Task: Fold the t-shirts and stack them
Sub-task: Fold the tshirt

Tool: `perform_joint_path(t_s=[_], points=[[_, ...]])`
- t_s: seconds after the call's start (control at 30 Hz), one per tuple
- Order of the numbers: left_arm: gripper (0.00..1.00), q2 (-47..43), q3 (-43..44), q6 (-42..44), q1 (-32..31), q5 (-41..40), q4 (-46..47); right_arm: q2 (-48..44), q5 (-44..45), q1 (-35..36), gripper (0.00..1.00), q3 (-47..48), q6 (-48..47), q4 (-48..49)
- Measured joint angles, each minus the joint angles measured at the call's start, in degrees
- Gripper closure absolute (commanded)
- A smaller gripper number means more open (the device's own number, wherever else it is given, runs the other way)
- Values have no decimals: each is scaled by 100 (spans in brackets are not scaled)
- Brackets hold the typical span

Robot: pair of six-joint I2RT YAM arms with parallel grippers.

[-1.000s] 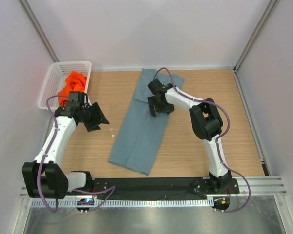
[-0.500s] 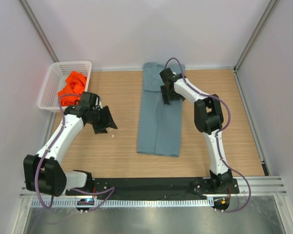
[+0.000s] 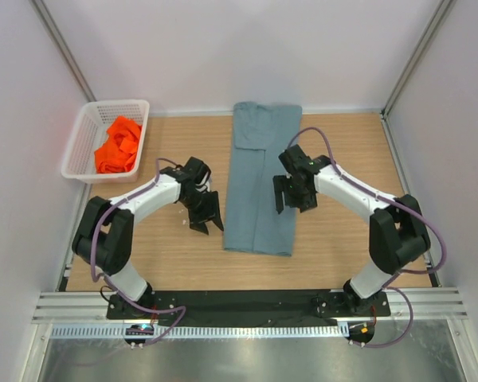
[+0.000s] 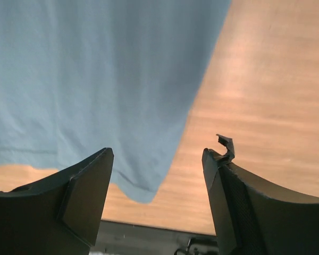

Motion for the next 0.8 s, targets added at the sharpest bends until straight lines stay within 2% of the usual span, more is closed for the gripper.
perform_joint_path(t_s=[0.13, 0.4, 0.8], points=[[49, 393, 59, -210, -225, 55, 87, -544, -476, -52, 27, -1012, 291, 138], [50, 811, 94, -507, -660, 66, 175, -1274, -1333, -149, 28, -2441, 804, 640], [55, 835, 94, -678, -734, -83, 177, -1447, -2105, -599, 38, -3211, 1095, 1222]])
